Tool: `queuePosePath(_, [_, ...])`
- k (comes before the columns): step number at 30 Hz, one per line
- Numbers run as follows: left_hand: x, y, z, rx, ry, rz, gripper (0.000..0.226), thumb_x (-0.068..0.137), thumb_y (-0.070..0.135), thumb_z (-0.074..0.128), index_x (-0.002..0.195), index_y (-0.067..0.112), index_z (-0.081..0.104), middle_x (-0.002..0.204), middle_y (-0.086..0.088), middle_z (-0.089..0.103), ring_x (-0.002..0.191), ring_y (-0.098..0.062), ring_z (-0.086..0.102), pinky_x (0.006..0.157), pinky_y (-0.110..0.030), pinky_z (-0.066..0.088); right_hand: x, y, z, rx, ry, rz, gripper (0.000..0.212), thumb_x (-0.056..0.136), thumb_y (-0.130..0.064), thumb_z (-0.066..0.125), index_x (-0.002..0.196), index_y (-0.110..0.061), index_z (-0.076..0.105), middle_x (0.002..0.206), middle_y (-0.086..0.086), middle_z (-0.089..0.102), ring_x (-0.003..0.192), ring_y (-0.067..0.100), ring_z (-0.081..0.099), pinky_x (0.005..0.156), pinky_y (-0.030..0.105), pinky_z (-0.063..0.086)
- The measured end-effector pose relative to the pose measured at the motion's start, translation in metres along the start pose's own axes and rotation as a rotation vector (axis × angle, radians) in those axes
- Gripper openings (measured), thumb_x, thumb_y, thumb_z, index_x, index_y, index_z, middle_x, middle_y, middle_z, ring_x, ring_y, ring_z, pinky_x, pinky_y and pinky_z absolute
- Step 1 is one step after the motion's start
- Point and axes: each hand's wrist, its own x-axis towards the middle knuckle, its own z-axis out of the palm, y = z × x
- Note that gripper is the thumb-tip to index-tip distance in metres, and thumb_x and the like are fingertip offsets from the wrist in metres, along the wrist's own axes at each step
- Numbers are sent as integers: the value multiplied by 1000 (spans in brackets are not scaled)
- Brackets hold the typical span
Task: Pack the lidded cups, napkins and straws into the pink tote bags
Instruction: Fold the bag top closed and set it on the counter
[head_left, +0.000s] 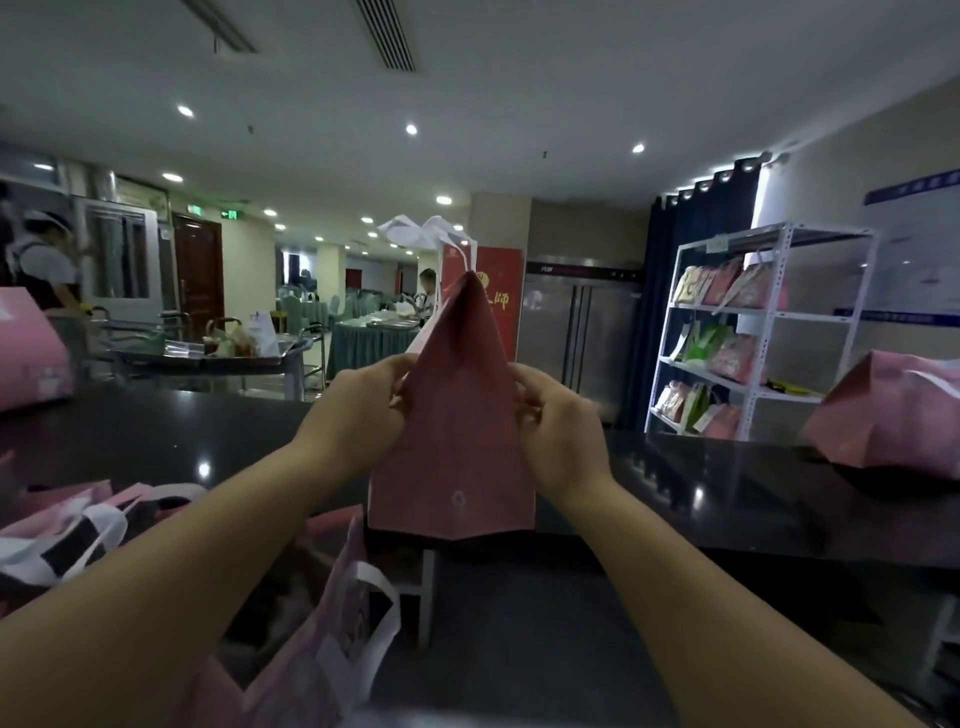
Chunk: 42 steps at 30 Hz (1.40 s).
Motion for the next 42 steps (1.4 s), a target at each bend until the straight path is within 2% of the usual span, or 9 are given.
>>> queuePosePath(4, [29, -51, 11, -65, -115, -49, 56, 83, 0, 47, 128, 34, 46, 108, -1, 65, 88, -17, 60, 68, -25, 48, 27, 12, 42, 5, -6, 30, 45, 91, -3, 47, 126, -28, 58, 110, 0, 70, 99, 20, 64, 84, 41, 55])
queuePosePath(7, [42, -90, 19, -97, -179, -59, 63, 80, -5, 46, 127, 38, 45, 107, 2, 63, 99, -18, 59, 79, -31, 52, 41, 23, 76, 11, -31, 76, 47, 90, -2, 50, 126, -30, 59, 108, 0, 70, 98, 19, 64, 86, 39, 54])
queuePosePath(11, [54, -139, 26, -69, -287, -94, 65, 82, -1, 46, 130, 43, 39, 113, 2, 60, 92, -15, 55, 71, -27, 51, 49, 35, 118, 106, -166, 204, 53, 90, -3, 48, 127, -39, 55, 104, -12, 67, 93, 6, 64, 85, 33, 55])
queuePosePath(16, [60, -182, 23, 36, -382, -169, 65, 85, 5, 50, 127, 51, 30, 99, 4, 64, 90, -16, 61, 79, -39, 54, 54, 47, 153, 195, -297, 289, 61, 88, -3, 50, 129, -48, 48, 116, -7, 65, 104, 9, 61, 89, 36, 53])
queuePosePath(19, [62, -195, 18, 102, -355, -176, 67, 84, 6, 50, 125, 53, 28, 89, 2, 64, 82, -16, 61, 76, -40, 54, 59, 47, 168, 195, -328, 273, 60, 90, -4, 51, 132, -47, 46, 117, -6, 64, 103, 11, 61, 88, 38, 54])
queuePosePath(24, [61, -217, 7, 88, -250, -218, 58, 81, 4, 49, 124, 40, 35, 87, 3, 62, 78, -15, 59, 70, -37, 53, 75, 39, 197, 133, -333, 188, 55, 91, -3, 48, 131, -41, 47, 118, 0, 64, 101, 14, 61, 84, 38, 54])
queuePosePath(30, [57, -265, -28, 56, -221, -285, 46, 84, 8, 49, 118, 37, 38, 87, 4, 61, 75, -13, 61, 64, -34, 54, 99, 17, 254, 114, -417, 149, 45, 91, -1, 49, 120, -36, 47, 108, 1, 62, 85, 15, 62, 69, 33, 56])
queuePosePath(39, [49, -367, -111, 100, -209, -314, 44, 86, 10, 50, 122, 33, 41, 89, 2, 63, 77, -15, 61, 69, -40, 55, 125, -57, 361, 171, -607, 154, 48, 88, -7, 59, 116, -40, 39, 110, -2, 56, 81, 19, 66, 65, 39, 59])
queuePosePath(42, [49, -401, -137, 86, -224, -341, 47, 86, 7, 51, 124, 32, 39, 96, -3, 63, 81, -20, 62, 74, -43, 55, 132, -84, 395, 168, -674, 210, 51, 88, -3, 53, 122, -36, 35, 113, 1, 53, 91, 25, 64, 75, 47, 57])
